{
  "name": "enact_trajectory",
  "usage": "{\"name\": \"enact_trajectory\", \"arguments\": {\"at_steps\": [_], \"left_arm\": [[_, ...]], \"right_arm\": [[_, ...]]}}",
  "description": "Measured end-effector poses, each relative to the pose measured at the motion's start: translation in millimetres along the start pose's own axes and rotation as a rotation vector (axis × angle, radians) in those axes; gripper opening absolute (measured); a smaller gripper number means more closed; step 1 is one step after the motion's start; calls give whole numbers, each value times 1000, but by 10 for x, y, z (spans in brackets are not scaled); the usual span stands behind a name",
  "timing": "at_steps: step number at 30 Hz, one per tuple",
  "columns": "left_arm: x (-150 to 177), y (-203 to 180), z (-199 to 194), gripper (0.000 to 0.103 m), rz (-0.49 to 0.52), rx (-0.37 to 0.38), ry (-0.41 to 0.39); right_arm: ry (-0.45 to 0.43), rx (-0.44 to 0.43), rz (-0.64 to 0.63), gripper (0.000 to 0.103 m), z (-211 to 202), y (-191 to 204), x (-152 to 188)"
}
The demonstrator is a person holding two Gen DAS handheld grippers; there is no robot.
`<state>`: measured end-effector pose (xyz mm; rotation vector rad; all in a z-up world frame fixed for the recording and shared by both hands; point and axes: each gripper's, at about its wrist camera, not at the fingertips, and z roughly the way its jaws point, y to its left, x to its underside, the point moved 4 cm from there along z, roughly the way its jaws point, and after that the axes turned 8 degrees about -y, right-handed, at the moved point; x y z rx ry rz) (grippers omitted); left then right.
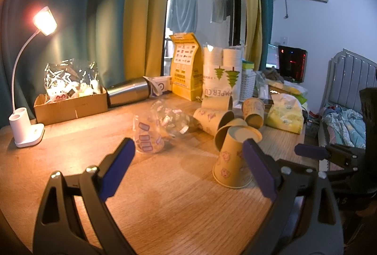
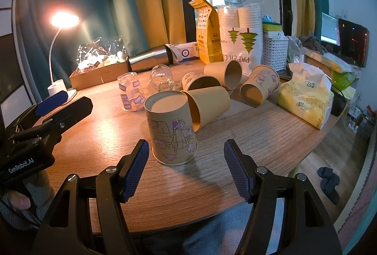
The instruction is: Flip cup upside down
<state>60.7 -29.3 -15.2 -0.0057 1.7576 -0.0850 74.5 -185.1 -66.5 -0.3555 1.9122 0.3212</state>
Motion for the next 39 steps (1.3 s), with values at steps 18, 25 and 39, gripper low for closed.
{"name": "enact_trajectory", "arguments": {"at_steps": [18,25,39], "left_arm": [[26,10,-1,94,-4,-2,4],[24,11,-3,94,-6,-2,3],[20,14,-2,94,-6,-2,5]], "right_arm": [[-1,-1,4,69,-1,1,-3],[-1,-1,4,69,4,-10,-2],[-1,-2,5,69,2,-11,3]]}}
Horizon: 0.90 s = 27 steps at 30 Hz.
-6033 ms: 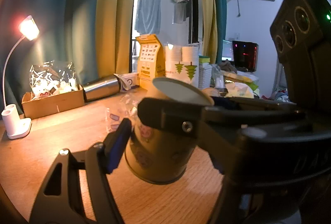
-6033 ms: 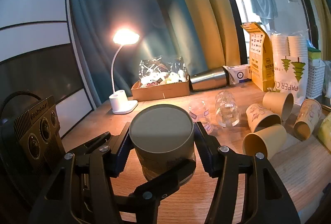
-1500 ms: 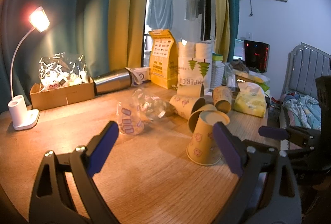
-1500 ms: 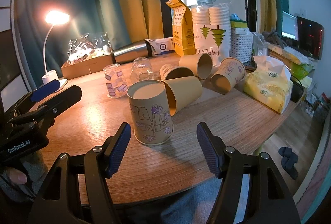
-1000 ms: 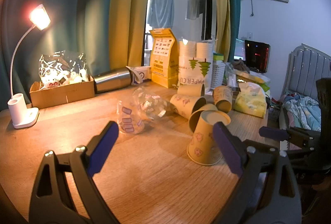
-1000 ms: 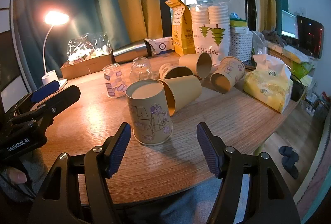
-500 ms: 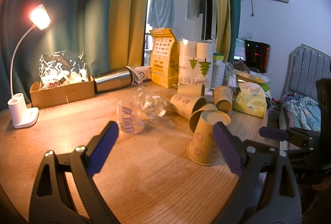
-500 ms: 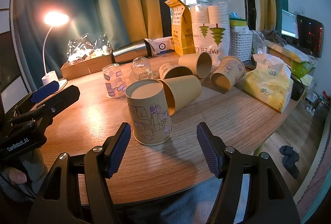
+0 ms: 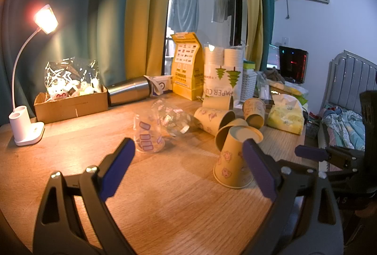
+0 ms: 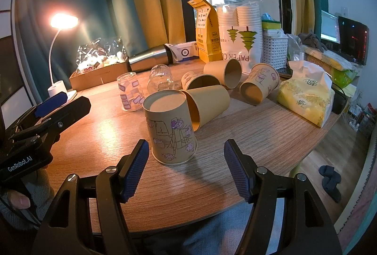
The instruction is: Flip cup upside down
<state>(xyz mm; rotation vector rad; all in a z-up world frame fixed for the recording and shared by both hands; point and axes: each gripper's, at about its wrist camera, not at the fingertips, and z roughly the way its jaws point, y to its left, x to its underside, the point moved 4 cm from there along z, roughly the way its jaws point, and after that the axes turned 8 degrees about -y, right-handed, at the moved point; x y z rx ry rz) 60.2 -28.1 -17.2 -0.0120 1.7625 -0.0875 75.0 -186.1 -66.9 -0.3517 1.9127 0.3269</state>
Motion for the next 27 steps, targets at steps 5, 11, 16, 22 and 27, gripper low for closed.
{"name": "enact_trajectory", "arguments": {"at_steps": [5,11,16,22,27], "left_arm": [[-2,3,17,94,-1,0,1],[-4,3,16,94,-1,0,1],[-6,6,22,94,2,-4,1],[-10,-26,-8,94,20,-29,-12],[-20,-8,7,94,9,-40,-8]], "right_arm": [[0,0,0,69,-3,6,2],[0,0,0,69,1,-5,-4],[1,0,2,69,2,-4,-2],[2,-1,3,69,2,-7,-3],[0,-1,2,69,3,-11,-7]]}}
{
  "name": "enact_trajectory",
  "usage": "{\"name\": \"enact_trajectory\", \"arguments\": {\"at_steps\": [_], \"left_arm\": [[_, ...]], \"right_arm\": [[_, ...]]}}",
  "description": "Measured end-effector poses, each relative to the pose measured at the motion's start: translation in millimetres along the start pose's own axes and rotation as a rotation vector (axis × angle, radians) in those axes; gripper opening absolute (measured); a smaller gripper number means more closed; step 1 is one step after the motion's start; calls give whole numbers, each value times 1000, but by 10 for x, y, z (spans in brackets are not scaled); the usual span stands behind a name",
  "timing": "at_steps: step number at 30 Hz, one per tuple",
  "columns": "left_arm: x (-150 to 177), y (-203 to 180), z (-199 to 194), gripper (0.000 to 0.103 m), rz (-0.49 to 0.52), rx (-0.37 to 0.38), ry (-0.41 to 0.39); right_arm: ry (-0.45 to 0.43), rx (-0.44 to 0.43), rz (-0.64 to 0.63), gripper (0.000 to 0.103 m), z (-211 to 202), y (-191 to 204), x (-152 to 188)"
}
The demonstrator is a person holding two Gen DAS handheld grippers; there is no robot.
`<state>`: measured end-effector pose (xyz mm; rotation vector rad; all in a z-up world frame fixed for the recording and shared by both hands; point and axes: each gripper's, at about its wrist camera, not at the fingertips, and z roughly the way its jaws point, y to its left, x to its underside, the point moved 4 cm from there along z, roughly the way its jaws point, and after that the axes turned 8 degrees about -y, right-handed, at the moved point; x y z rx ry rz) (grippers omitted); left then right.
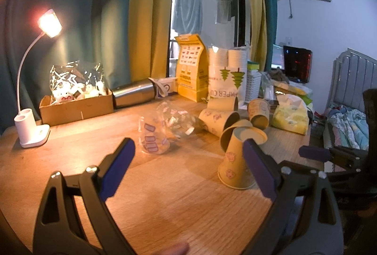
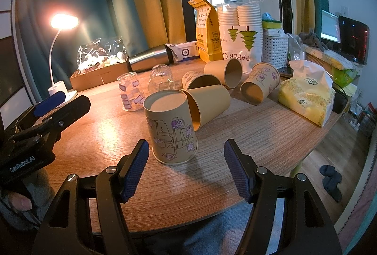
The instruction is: Flip cup upside down
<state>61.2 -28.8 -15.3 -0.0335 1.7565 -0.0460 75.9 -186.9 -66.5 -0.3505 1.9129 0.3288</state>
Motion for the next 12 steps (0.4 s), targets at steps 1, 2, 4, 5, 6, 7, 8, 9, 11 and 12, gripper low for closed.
{"name": "enact_trajectory", "arguments": {"at_steps": [1,2,4,5,6,7,8,9,11,12], "left_arm": [[0,3,0,94,-1,-2,1],[0,4,-2,94,-3,-4,1],[-3,7,1,94,-4,-12,0],[-5,11,1,94,-5,-19,-2],[-9,20,3,94,-8,-23,-3],[-11,29,1,94,-11,-24,-4],[-14,32,-5,94,-14,-28,-8],[-23,43,-9,94,-14,-30,-16],[-35,19,-39,94,-12,-3,-36],[-35,3,-34,94,-4,-4,-34]], "right_arm": [[0,0,0,69,0,2,1],[1,-1,1,69,-1,4,4],[1,0,0,69,-6,3,4],[1,0,1,69,-5,2,3],[1,-1,1,69,-6,2,3],[1,-1,1,69,-6,2,3],[2,0,2,69,-8,8,7],[2,0,2,69,-5,5,8],[1,0,2,69,-5,5,7],[0,-2,3,69,-4,4,7]]}}
